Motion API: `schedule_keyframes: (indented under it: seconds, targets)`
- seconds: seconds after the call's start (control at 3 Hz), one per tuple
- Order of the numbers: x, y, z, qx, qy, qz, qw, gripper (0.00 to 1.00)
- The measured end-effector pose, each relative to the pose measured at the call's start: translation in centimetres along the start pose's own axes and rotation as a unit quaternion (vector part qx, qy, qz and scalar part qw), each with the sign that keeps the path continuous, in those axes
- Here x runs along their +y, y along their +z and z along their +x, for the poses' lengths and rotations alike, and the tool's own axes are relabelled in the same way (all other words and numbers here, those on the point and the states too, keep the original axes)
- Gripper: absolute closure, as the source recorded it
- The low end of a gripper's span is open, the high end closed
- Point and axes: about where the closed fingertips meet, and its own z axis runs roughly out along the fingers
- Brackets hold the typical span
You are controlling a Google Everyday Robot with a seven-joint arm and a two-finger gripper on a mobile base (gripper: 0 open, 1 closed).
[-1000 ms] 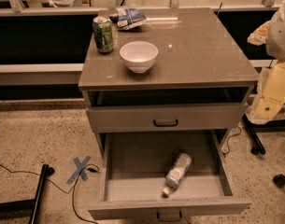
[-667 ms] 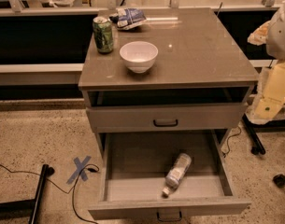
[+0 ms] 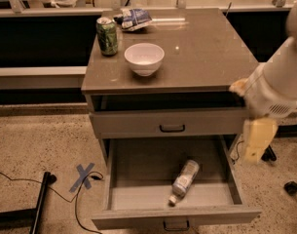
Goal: Pick blue plastic bottle from middle drawer and place on counter
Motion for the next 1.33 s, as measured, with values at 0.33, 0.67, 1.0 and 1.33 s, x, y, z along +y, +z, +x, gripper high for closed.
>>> schedule_keyframes:
  seconds: [0.33, 0.67, 1.0, 1.33]
  targets:
    - [1.0, 3.7, 0.4, 0.0, -0.029, -0.005, 0.9996, 0.0]
    - [1.0, 3.7, 0.4, 0.0, -0.029, -0.005, 0.9996, 0.0]
    - [1.1, 8.3, 0.0, -0.025, -0.071, -0.014, 0.997, 0.0]
    - [3.5, 16.7, -1.2, -0.087, -0.136, -0.028, 0.9865, 0.0]
